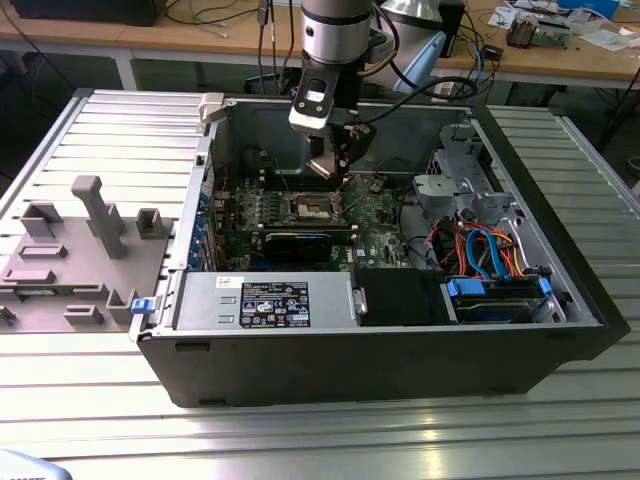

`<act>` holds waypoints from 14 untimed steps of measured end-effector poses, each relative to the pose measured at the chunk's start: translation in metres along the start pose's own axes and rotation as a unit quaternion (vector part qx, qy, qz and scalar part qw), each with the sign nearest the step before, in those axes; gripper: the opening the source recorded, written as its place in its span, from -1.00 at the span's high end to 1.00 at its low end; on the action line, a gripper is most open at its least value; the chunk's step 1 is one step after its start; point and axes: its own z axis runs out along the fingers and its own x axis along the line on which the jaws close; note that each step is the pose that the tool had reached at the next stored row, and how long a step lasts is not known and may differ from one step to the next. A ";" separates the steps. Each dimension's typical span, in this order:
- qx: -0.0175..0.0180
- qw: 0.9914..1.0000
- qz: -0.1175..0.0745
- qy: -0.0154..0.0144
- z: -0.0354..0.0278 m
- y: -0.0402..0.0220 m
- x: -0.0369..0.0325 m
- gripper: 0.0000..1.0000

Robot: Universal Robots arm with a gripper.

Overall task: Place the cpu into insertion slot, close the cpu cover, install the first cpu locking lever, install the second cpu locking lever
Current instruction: 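Place the cpu into insertion slot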

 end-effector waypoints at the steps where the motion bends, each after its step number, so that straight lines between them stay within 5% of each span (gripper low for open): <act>1: 0.000 1.000 0.000 0.000 0.0000 0.0000 0.0000 -0.09; 14: 0.000 1.000 0.008 -0.001 0.0000 0.0000 0.0000 -0.09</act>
